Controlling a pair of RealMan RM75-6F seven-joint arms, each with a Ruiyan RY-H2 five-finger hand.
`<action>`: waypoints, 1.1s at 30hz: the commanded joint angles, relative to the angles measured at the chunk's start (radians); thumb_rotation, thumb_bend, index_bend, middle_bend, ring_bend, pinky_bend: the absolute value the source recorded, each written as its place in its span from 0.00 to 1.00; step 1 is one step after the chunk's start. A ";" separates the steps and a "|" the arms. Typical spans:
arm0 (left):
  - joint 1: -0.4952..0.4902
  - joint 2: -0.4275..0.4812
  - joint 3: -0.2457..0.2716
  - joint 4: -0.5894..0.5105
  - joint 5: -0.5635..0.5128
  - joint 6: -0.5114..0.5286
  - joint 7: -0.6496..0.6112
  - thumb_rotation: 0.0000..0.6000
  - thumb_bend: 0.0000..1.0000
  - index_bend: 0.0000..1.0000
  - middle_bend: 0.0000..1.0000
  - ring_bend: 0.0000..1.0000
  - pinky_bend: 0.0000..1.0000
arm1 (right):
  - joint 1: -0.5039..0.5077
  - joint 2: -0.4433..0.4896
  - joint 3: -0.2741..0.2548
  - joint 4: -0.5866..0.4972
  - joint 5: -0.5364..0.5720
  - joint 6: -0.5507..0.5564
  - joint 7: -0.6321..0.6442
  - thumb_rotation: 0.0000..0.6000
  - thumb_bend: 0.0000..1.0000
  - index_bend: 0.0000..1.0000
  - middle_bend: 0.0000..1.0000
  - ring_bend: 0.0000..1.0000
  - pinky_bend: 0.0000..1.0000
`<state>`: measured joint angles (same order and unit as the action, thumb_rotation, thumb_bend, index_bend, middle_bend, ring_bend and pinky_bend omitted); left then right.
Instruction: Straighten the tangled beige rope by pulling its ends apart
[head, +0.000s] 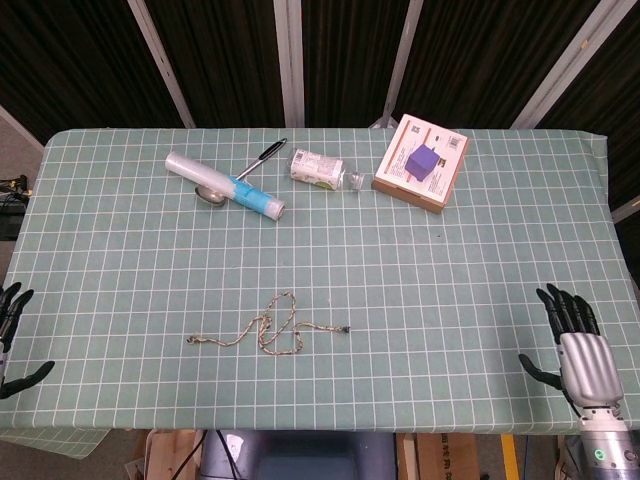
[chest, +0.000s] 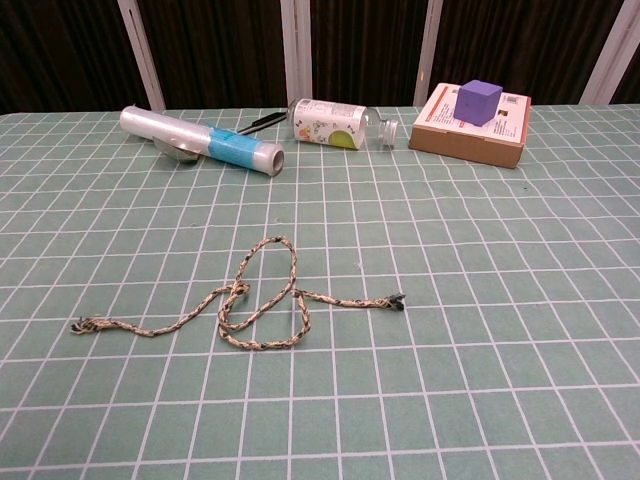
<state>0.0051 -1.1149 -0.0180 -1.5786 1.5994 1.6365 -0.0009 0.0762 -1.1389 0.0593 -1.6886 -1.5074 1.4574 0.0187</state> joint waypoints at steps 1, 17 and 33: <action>0.001 0.001 -0.001 -0.001 -0.004 0.000 -0.003 1.00 0.01 0.00 0.00 0.00 0.00 | 0.018 0.000 -0.002 -0.027 -0.010 -0.026 0.019 1.00 0.24 0.05 0.00 0.00 0.00; -0.002 0.002 -0.007 -0.009 -0.015 -0.006 -0.004 1.00 0.01 0.00 0.00 0.00 0.00 | 0.216 -0.213 0.081 -0.085 0.107 -0.256 -0.158 1.00 0.25 0.42 0.10 0.00 0.00; -0.012 0.007 -0.007 -0.010 -0.019 -0.026 -0.025 1.00 0.01 0.00 0.00 0.00 0.00 | 0.358 -0.509 0.139 0.039 0.270 -0.339 -0.340 1.00 0.29 0.49 0.12 0.00 0.00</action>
<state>-0.0063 -1.1076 -0.0255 -1.5884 1.5799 1.6109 -0.0258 0.4190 -1.6224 0.1935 -1.6676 -1.2558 1.1265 -0.3036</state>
